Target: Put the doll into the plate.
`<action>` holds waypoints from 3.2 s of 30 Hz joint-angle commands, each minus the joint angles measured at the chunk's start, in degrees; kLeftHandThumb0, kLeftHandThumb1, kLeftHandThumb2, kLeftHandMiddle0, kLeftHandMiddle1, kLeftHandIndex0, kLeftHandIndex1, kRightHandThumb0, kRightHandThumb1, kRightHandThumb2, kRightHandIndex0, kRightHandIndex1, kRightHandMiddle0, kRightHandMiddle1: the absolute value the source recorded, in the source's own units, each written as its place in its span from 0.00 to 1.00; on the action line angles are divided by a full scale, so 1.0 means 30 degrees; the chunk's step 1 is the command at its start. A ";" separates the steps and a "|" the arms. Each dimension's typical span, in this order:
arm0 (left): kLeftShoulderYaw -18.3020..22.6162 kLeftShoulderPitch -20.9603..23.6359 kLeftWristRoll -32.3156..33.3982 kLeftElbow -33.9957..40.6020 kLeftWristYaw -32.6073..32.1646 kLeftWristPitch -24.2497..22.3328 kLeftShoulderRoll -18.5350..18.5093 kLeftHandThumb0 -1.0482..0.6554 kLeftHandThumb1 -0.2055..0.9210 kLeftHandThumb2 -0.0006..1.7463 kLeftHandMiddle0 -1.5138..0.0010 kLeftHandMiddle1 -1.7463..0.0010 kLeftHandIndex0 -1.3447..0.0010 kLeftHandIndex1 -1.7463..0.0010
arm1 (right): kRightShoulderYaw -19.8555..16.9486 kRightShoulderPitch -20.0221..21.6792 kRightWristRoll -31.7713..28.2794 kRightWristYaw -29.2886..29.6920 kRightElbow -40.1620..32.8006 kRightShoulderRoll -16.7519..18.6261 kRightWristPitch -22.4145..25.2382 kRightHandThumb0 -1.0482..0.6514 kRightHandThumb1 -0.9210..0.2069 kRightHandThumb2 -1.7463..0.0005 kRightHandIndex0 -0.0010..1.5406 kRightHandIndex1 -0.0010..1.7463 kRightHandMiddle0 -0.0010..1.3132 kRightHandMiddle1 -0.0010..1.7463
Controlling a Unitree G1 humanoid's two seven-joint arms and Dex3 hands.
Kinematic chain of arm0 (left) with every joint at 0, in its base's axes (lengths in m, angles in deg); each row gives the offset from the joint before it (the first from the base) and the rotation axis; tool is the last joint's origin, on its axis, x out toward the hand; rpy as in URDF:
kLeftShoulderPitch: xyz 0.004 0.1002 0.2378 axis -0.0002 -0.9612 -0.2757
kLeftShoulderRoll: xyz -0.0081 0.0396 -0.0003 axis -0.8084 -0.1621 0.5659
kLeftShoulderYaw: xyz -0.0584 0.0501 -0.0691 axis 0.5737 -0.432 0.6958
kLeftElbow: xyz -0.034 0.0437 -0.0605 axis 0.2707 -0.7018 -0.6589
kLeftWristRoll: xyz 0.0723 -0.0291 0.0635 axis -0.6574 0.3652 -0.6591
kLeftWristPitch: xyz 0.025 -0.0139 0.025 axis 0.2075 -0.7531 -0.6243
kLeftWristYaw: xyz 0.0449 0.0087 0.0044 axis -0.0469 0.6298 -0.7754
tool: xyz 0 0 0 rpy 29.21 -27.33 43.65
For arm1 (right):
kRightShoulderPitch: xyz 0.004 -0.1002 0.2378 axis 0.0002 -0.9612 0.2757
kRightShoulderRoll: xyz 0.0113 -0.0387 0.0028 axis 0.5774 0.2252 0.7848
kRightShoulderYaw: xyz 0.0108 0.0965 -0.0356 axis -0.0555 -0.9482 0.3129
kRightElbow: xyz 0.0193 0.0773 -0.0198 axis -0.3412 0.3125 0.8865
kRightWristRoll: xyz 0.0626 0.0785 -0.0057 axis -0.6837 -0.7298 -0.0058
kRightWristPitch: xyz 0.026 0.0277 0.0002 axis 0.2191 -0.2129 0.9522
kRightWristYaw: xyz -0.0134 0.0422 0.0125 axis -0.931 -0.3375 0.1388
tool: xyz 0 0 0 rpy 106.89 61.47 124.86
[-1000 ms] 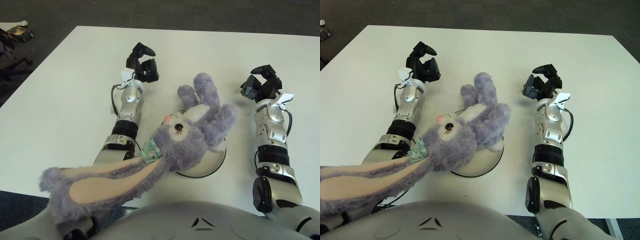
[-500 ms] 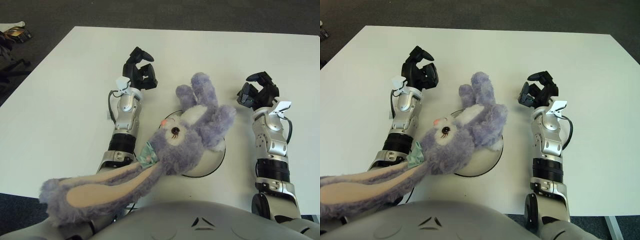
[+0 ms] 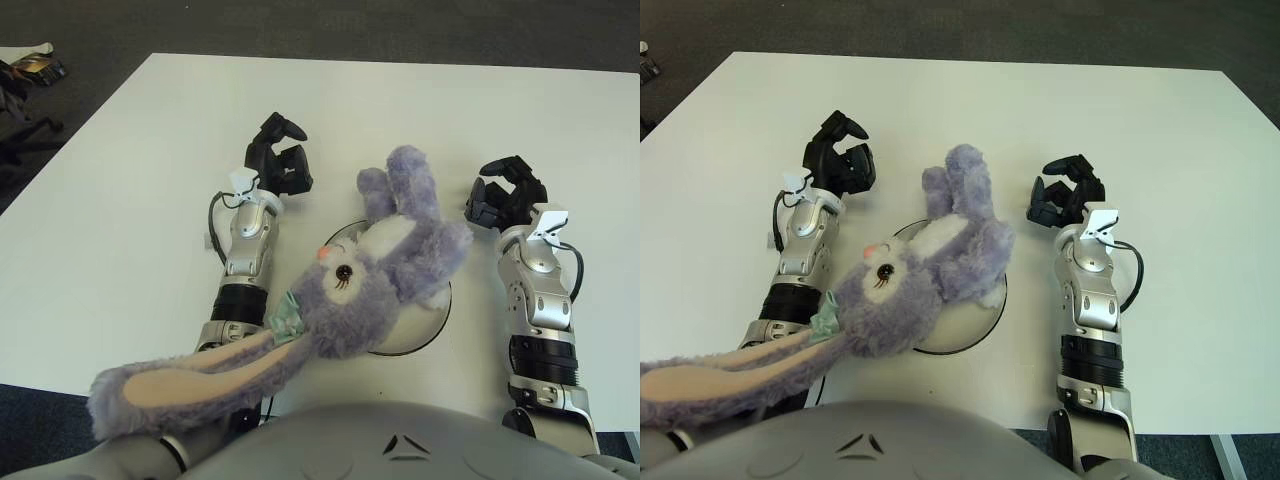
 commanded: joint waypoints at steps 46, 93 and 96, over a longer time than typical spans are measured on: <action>0.1017 0.1270 -0.0236 -0.4323 -0.0098 -0.0348 -0.0987 0.34 0.44 0.77 0.20 0.00 0.54 0.00 | -0.1821 0.0103 -0.2048 -0.1182 0.5165 0.1543 -0.5961 0.61 0.89 0.01 0.58 1.00 0.57 0.93; 0.0991 0.0932 -0.0447 -0.3877 -0.1126 0.0239 -0.0209 0.34 0.45 0.76 0.20 0.00 0.54 0.00 | -0.1780 -0.0056 -0.3229 -0.1315 0.5521 0.1923 -0.5699 0.61 0.89 0.01 0.58 1.00 0.59 0.91; 0.0995 0.0944 -0.0508 -0.3921 -0.1231 0.0267 -0.0189 0.34 0.45 0.77 0.19 0.00 0.54 0.00 | -0.1641 -0.0122 -0.3171 -0.1438 0.5316 0.1986 -0.5619 0.61 0.89 0.01 0.58 1.00 0.59 0.91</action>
